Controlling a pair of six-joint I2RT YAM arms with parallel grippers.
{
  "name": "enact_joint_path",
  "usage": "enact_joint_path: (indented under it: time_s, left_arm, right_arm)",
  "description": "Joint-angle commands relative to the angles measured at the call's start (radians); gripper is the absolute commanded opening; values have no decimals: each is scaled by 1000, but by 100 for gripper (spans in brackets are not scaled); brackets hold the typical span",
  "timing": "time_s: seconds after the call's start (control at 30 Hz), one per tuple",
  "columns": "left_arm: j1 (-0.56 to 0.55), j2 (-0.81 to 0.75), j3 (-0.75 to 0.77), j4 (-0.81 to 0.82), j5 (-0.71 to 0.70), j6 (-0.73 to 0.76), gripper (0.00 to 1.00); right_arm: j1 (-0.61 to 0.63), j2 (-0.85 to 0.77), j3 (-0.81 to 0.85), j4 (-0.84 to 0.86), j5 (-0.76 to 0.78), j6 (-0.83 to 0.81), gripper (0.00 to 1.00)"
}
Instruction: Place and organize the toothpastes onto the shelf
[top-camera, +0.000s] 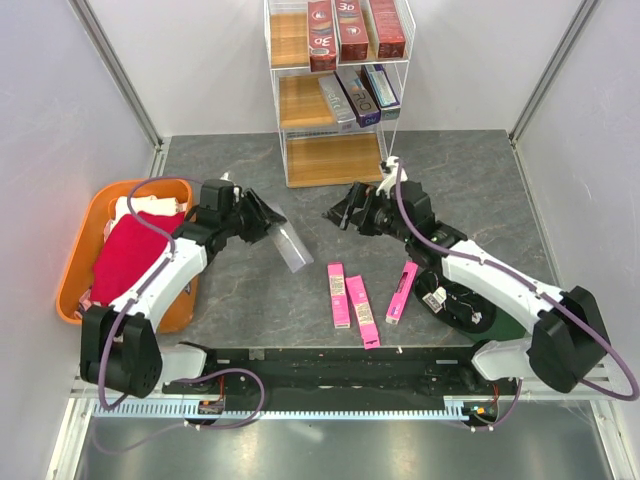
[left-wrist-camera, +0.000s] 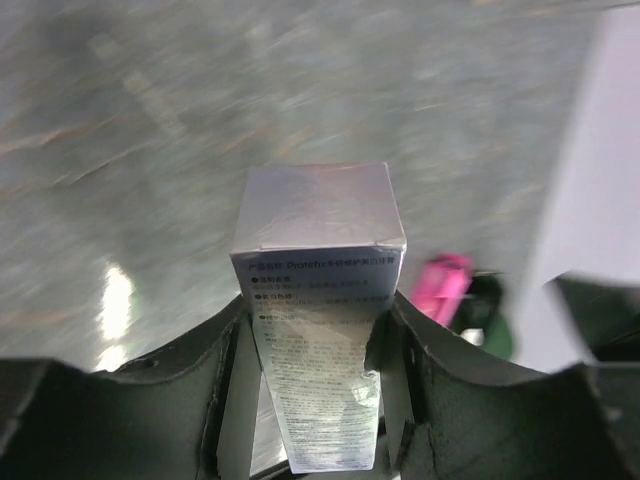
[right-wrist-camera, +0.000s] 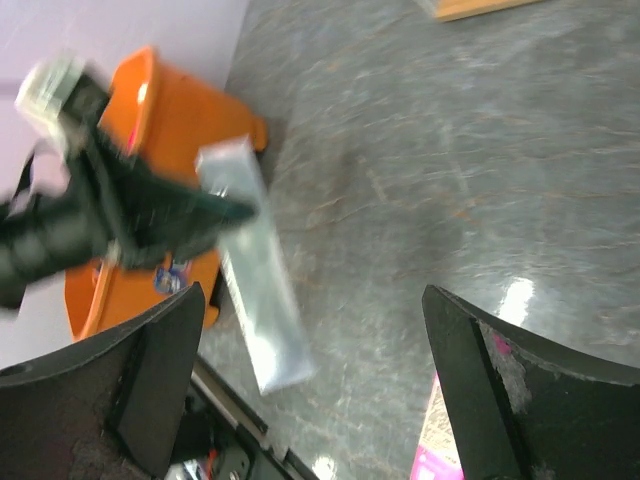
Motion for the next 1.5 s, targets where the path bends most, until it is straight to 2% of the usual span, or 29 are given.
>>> enact_joint_path:
  time_s: [0.0,0.2,0.5,0.6,0.73,0.9,0.93,1.0,1.03,1.1,1.13,1.23,1.33,1.47]
  left_arm:
    - [47,67,49,247,203,-152,40]
    - [51,107,96,312,265,-198,40]
    - [53,84,101,318,292,-218,40]
    - [53,79,95,350,320,-229,40]
    - [54,55,81,350,331,-232,40]
    - [59,58,72,347,343,-223,43]
    - [59,58,69,347,345,-221,44]
    - [62,58,64,347,349,-217,51]
    - [64,56,62,347,349,-209,61]
    - [71,55,59,346,355,-200,74]
    - [74,52,59,343,358,-185,85]
    - [87,40,72,286,345,-143,99]
    - [100,23,104,202,309,-67,100]
    - [100,12,206,19,213,56,100]
  right_arm:
    - [109,-44,57,-61,73,-110,98]
    - [201,-18,57,-85,137,-137,98]
    - [247,67,86,-72,216,-179,92]
    - [249,83,63,-5,216,-171,82]
    - [249,75,29,81,213,-136,58]
    - [250,60,15,139,190,-128,39]
    - [249,58,15,139,187,-130,28]
    - [249,61,18,138,183,-130,22]
    - [247,61,20,136,176,-128,19]
    - [247,66,21,135,170,-115,17]
    - [246,69,21,136,167,-108,16]
    - [241,77,21,135,156,-72,14]
    - [198,87,12,156,98,-6,13]
    - [111,107,-40,278,-37,121,11]
